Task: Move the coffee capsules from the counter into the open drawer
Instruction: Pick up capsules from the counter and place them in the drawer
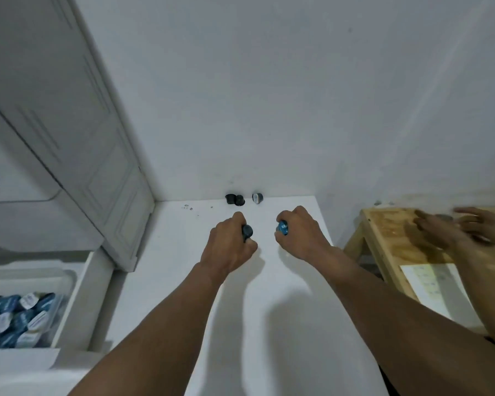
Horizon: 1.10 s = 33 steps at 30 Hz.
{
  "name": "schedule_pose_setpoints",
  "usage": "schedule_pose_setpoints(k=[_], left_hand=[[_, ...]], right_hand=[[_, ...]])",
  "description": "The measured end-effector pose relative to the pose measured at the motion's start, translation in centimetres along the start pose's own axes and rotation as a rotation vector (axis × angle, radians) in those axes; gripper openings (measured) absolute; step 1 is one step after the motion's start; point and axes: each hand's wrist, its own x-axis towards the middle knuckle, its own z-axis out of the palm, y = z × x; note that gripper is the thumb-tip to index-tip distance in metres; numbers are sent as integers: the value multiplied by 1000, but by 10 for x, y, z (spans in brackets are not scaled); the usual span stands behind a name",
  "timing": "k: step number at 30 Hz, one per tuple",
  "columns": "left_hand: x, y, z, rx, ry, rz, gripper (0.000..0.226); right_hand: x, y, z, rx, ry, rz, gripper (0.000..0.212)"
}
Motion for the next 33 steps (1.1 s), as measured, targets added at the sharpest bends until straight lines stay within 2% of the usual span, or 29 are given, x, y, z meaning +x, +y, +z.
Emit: schedule_pose_setpoints(k=[5,8,14,17,21,26,33], left_hand=[[-66,21,-46,50,200,47,11],[-111,24,-68,45,316,37,20],[-197,16,-109,138,300,-9,40],[-231,7,-130,134,318,-93,51],[-265,-20,-160,154,393,-168,39],[-308,-67,-197,166,480,-216,43],[-353,-171,-272,117,495,-283,47]], right_hand=[[-53,-42,-30,-3,47,-115,31],[-92,-67,-40,6,67,-174,33],[-160,-117,-36,17,22,-292,39],[-183,-149,-30,31,10,-341,42],[-204,-196,-16,24,-3,-420,34],[-221,-262,14,-15,-20,-509,18],[-234,-376,80,-4,-5,-554,27]])
